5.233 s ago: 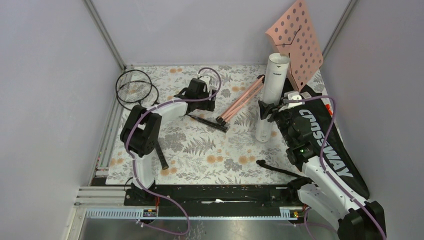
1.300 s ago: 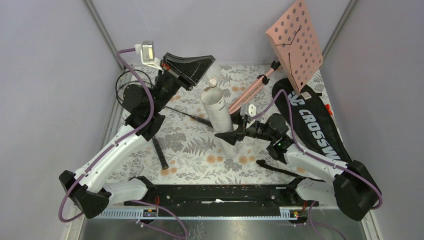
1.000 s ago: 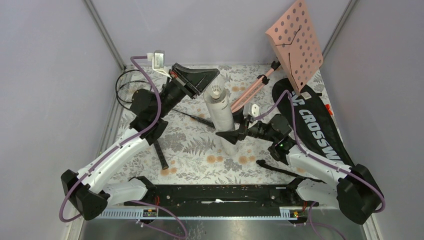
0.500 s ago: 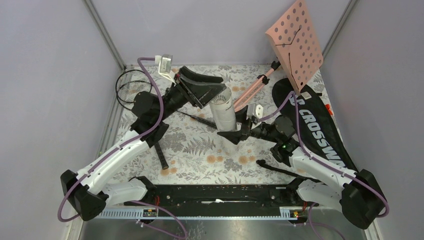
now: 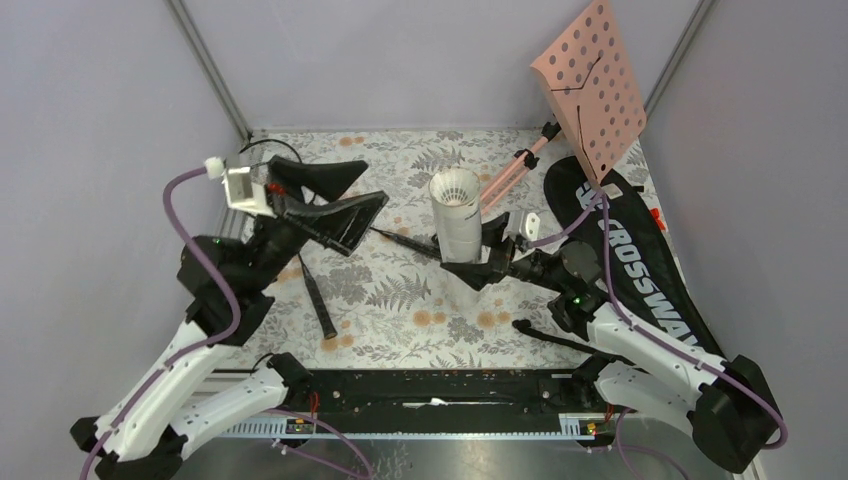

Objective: Pack up the badminton gear
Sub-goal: Place the shuttlecock at the shuttle tube, then adjust the shuttle tube.

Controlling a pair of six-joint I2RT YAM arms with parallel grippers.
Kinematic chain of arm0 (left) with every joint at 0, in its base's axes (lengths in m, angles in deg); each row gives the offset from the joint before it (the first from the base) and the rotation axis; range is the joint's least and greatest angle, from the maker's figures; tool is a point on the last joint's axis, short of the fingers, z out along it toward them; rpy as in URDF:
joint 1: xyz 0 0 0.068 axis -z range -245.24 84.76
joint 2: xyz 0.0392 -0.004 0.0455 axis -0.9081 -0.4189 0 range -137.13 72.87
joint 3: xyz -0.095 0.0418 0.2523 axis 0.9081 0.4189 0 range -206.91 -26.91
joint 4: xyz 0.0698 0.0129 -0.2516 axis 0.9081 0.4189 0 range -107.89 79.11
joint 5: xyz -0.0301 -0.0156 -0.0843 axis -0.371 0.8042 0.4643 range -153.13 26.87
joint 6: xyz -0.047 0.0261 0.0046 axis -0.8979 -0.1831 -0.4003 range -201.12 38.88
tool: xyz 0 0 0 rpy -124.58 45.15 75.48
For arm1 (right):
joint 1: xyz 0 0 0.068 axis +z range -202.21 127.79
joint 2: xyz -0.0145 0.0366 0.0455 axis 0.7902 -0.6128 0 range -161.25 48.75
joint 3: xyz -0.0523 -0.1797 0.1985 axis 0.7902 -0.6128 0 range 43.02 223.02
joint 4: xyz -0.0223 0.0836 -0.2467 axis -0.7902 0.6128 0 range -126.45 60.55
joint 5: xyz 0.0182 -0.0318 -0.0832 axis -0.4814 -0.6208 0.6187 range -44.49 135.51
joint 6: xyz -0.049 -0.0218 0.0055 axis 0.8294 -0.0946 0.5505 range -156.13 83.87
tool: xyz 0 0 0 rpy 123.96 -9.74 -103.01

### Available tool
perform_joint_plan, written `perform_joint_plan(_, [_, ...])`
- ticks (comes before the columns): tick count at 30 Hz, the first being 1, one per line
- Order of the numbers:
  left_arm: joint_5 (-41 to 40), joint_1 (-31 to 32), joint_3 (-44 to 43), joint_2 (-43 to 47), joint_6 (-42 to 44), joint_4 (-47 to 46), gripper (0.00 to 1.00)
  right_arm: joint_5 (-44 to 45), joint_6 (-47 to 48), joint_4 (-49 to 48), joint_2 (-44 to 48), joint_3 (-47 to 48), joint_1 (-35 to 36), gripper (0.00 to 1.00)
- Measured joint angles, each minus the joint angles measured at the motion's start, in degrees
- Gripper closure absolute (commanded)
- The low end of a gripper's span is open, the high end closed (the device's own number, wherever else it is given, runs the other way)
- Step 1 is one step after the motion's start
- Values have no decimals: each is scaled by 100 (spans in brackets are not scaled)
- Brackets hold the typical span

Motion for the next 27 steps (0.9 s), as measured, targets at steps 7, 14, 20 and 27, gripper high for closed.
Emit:
perform_joint_plan(7, [1029,11,1392,422,487,-732,1,334,-264,203,284,-20,4,53])
perform_joint_plan(14, [1757,553,1967,-898,603,-1217,1,501,-623,295,282,-22,85,53])
perform_joint_plan(20, [702,1049,1941,-988,1110,-1064,1,686,-673,361,177,-17,212,52])
perform_joint_plan(27, [-577,1438,1943,-1086,1534,-1228,1,1095,-564,551,-122,61,446,51])
